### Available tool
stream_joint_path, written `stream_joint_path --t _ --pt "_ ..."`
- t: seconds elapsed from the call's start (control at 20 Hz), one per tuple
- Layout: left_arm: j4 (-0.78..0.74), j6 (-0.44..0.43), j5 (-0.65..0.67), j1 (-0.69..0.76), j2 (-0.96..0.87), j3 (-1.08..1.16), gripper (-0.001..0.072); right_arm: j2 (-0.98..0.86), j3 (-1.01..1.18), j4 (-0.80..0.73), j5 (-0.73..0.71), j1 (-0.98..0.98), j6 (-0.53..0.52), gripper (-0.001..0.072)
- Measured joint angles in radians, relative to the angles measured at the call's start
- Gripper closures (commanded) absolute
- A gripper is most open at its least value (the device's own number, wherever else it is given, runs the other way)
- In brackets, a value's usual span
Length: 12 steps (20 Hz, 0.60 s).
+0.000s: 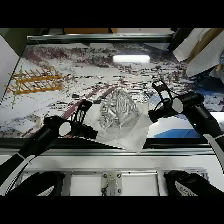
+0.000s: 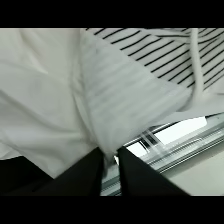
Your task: Fold the clothes and pants, and hang the long-sleeved shirts on hangers.
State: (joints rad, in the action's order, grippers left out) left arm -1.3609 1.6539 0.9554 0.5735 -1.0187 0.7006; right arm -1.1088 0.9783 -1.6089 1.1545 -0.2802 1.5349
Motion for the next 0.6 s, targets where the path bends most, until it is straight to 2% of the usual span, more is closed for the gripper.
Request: stream_joint_path --t 0.05,0.1,0.35,0.6 --pt "0.0 0.005 -0.002 0.008 0.002 -0.003 0.0059 0.011 -0.001 0.003 0.002 0.0 0.002 0.0046" --pt "0.0 0.007 0.004 0.012 0.003 0.003 0.0085 0.026 0.004 0.005 0.01 -0.003 0.002 0.0048" --pt "0.0 0.014 0.081 -0.035 0.005 0.127 0.0086 0.053 0.082 0.002 0.04 -0.104 0.014 0.0066" --pt "-0.001 0.033 0.108 -0.134 0.005 0.224 0.0085 -0.134 0.182 -0.068 0.045 -0.31 0.19 0.0066"
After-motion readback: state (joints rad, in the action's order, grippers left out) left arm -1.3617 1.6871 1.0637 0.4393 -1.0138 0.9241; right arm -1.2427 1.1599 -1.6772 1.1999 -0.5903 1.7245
